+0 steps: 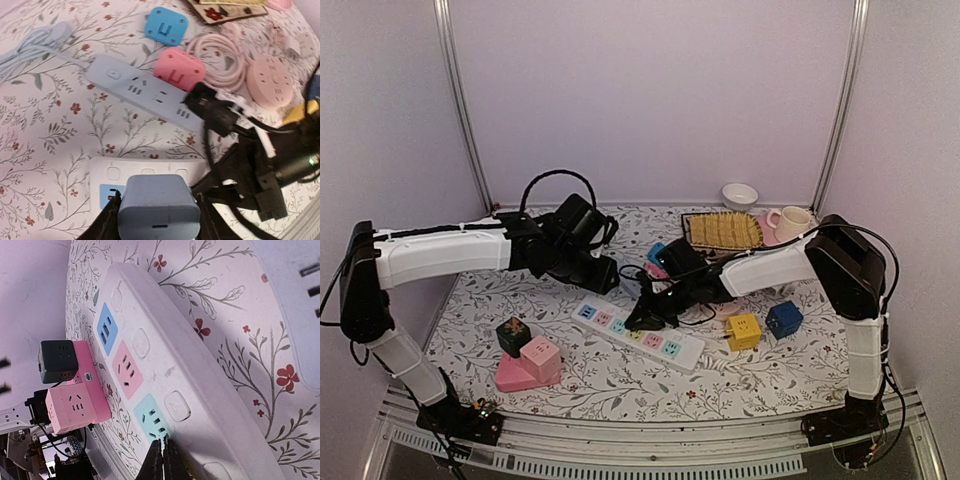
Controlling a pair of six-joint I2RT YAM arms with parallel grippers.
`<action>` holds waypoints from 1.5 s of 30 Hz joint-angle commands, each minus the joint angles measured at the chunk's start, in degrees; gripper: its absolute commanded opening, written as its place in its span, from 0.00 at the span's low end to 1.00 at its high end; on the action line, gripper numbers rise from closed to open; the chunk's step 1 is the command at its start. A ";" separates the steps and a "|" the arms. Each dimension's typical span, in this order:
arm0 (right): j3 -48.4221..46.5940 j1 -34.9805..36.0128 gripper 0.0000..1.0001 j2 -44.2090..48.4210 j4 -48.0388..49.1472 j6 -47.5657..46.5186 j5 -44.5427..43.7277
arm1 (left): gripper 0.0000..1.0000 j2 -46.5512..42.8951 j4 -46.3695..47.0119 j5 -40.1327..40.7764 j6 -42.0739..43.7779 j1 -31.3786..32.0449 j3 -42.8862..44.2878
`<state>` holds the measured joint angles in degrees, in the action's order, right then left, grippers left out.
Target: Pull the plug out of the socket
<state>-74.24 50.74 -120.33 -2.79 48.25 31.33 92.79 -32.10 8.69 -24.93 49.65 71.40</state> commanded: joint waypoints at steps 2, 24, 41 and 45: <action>2.13 0.34 0.05 1.41 -7.61 -2.01 -9.92 | 0.02 -1.67 -1.82 3.23 -8.58 -9.01 -4.80; -22.42 17.87 0.88 -1.07 -14.22 -34.39 -21.26 | 0.92 -5.34 -5.77 -4.28 -12.03 -27.23 -8.33; -45.97 23.09 1.00 -21.24 -25.27 -36.08 -24.83 | 0.97 -33.60 -15.58 -4.05 -21.45 -31.69 -26.92; -48.51 23.39 0.91 -22.99 -25.86 -35.90 -24.20 | 0.97 -35.50 -15.46 -6.33 -22.71 -31.72 -29.73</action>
<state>-119.55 73.87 -141.14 -26.17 12.19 7.77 59.05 -46.48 4.91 -45.34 18.35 43.97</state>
